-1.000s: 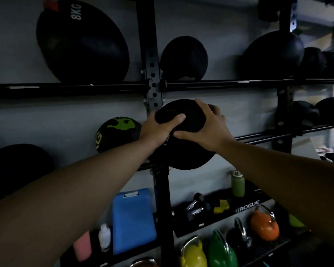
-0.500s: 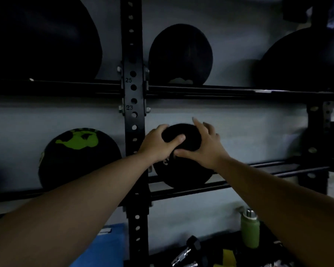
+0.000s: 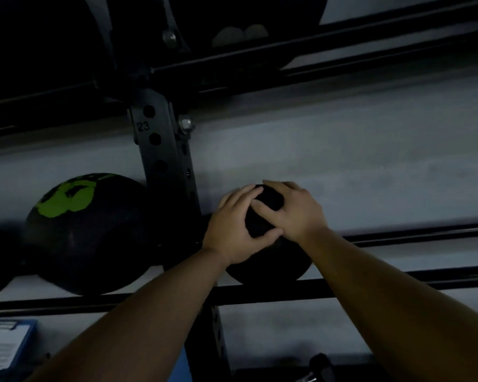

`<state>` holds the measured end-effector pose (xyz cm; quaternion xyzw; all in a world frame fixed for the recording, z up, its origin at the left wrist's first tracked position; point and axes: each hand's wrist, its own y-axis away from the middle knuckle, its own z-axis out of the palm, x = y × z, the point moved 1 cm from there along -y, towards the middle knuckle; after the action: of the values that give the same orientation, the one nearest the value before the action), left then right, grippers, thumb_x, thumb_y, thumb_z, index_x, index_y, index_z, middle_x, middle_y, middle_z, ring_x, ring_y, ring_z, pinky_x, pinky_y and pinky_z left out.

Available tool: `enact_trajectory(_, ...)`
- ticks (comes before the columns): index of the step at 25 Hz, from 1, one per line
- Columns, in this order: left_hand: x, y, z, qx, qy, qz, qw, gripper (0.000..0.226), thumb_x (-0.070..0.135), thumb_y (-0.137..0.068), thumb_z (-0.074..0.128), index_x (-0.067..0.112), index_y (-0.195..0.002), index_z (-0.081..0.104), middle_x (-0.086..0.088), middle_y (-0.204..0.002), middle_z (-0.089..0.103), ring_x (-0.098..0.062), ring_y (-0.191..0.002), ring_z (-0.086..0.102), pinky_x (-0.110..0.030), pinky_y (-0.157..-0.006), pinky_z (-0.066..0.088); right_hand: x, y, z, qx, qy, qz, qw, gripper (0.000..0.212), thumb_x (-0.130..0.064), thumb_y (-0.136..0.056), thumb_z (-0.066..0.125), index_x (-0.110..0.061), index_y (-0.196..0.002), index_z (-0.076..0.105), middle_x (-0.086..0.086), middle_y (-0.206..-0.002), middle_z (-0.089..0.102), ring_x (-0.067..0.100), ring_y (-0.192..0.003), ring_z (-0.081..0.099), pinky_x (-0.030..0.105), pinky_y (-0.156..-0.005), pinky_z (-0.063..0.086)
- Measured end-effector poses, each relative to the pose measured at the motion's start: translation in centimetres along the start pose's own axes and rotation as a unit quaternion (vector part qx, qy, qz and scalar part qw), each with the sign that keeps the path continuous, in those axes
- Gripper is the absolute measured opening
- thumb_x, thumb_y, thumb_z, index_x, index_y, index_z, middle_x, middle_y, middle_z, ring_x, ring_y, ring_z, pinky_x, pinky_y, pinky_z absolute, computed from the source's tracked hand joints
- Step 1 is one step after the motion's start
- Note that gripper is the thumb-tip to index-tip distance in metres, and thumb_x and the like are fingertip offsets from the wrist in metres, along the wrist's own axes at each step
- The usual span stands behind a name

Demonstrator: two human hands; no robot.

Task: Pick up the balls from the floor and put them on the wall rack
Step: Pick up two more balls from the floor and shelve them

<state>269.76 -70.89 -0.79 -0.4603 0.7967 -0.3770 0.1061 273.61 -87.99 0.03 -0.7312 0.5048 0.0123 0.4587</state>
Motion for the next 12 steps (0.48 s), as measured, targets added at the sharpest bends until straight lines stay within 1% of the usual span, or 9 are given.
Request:
enact_trajectory(1,-0.1,-0.4,0.5,0.014,0.007,0.006,1.0,0.096,0.072,-0.08,0.065,0.019,-0.158,0.049,-0.001,-0.163,0.05,-0.026,-0.151,0.042,-0.042,-0.123,0.034,0.4,-0.2,0.0,0.008,-0.014,0.003,1.0,0.084,-0.089,-0.074,0.04,-0.047,-0.145,0.05,-0.006,-0.143,0.057,0.027,-0.124,0.055,0.046,-0.098,0.049)
enact_trajectory(3,-0.6,-0.7,0.6,0.029,0.011,0.009,0.999,0.094,0.069,-0.079,0.067,0.019,-0.157,0.051,-0.002,-0.161,0.052,-0.027,-0.148,0.045,-0.038,-0.122,0.034,0.2,-0.5,0.1,0.006,-0.019,0.008,1.0,0.083,-0.089,-0.074,0.04,-0.047,-0.144,0.052,-0.006,-0.141,0.058,0.026,-0.122,0.056,0.046,-0.097,0.05)
enact_trajectory(5,-0.7,-0.3,0.3,0.02,0.01,-0.003,1.0,0.096,0.07,-0.078,0.066,0.02,-0.158,0.049,-0.002,-0.162,0.05,-0.026,-0.149,0.043,-0.035,-0.123,0.031,-0.3,-0.2,0.1,-0.007,0.009,0.009,1.0,0.085,-0.088,-0.074,0.036,-0.046,-0.146,0.049,-0.005,-0.144,0.056,0.027,-0.124,0.053,0.046,-0.096,0.048)
enact_trajectory(7,0.2,0.7,-0.4,0.0,0.013,-0.017,1.0,0.1,0.071,-0.076,0.065,0.022,-0.161,0.044,0.001,-0.167,0.043,-0.026,-0.155,0.036,-0.039,-0.126,0.028,-1.1,1.0,-0.5,-0.027,0.041,0.002,0.999,0.086,-0.087,-0.077,0.033,-0.045,-0.151,0.041,-0.003,-0.152,0.05,0.03,-0.129,0.047,0.047,-0.097,0.045)
enact_trajectory(9,1.5,2.2,-1.2,-0.022,0.008,-0.028,0.999,0.107,0.072,-0.075,0.065,0.023,-0.166,0.036,0.004,-0.174,0.031,-0.023,-0.161,0.023,-0.043,-0.13,0.022,-2.1,2.9,-1.3,-0.045,0.063,-0.001,0.997,0.086,-0.086,-0.082,0.032,-0.044,-0.157,0.03,0.0,-0.163,0.037,0.032,-0.14,0.037,0.051,-0.101,0.038)
enact_trajectory(10,2.3,3.1,-1.8,-0.036,0.002,-0.038,0.999,0.11,0.071,-0.075,0.066,0.025,-0.168,0.03,0.006,-0.177,0.023,-0.022,-0.164,0.015,-0.044,-0.132,0.018,-2.7,4.2,-1.7,-0.06,0.071,0.009,0.996,0.086,-0.085,-0.085,0.032,-0.043,-0.16,0.022,0.001,-0.168,0.027,0.032,-0.146,0.029,0.055,-0.104,0.035)
enact_trajectory(12,3.8,5.3,-3.0,-0.079,0.007,-0.064,0.995,0.111,0.067,-0.079,0.074,0.03,-0.17,0.021,0.01,-0.18,0.009,-0.021,-0.166,0.004,-0.045,-0.132,0.016,-4.0,7.5,-3.0,-0.11,0.098,0.05,0.988,0.087,-0.081,-0.092,0.036,-0.043,-0.163,0.003,-0.001,-0.174,0.005,0.032,-0.154,0.014,0.061,-0.113,0.03)
